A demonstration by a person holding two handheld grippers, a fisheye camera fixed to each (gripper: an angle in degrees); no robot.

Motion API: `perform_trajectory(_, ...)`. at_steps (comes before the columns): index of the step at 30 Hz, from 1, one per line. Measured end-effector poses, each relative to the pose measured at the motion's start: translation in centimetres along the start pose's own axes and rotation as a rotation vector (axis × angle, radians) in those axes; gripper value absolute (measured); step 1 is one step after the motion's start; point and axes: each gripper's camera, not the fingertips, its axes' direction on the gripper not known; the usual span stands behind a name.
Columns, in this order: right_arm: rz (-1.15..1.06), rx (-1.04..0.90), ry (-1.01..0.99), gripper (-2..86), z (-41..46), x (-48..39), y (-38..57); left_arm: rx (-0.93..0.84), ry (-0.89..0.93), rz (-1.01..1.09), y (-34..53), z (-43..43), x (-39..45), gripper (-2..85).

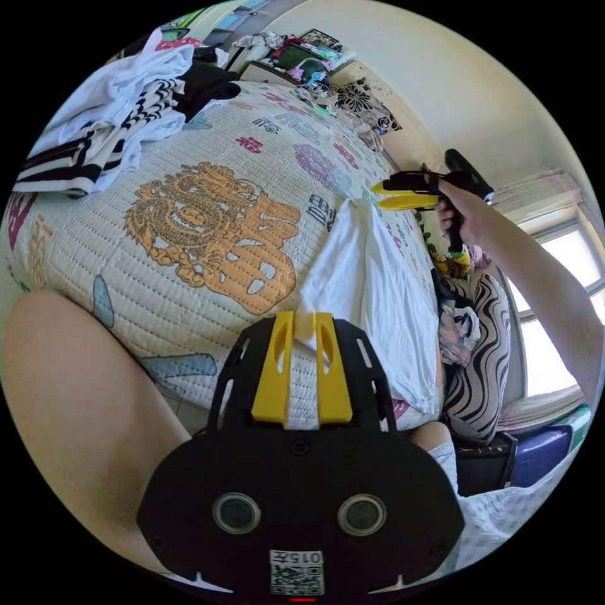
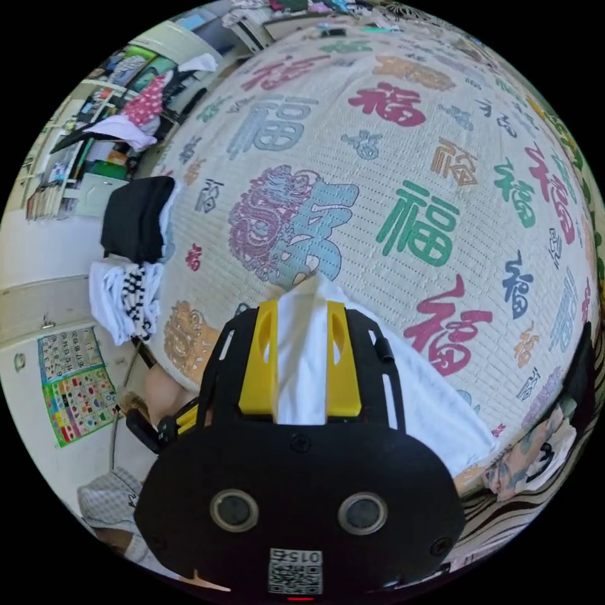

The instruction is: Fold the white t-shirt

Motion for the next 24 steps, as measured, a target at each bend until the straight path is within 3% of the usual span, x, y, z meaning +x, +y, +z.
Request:
perform_trajectory(5, -0.008, -0.213, 0.269, 9.0, 4.4, -2.0, -5.9, -0.017, 0.091, -0.037, 0.8, -0.3, -1.1, 0.0)
perform_trajectory(13, -0.175, -0.333, 0.525, 1.5, 6.5, -4.8, -8.0, 0.066, 0.167, -0.08, 2.8, -2.2, -1.7, -0.7)
perform_trajectory(15, -0.187, -0.303, 0.49, 0.9, 5.8, -5.1, -8.0, 0.129, 0.2, -0.092, 3.7, -3.8, -1.8, -0.7)
perform_trajectory(20, -0.183, -0.097, 0.144, 0.4, -0.3, -4.4, -6.6, 0.244, 0.265, -0.125, 6.2, -7.4, -1.6, -0.7)
perform_trajectory(24, -0.218, -0.007, 0.01, 0.4, -4.8, -2.0, -3.3, 0.215, 0.263, 0.057, 8.0, -8.6, 3.0, -0.6)
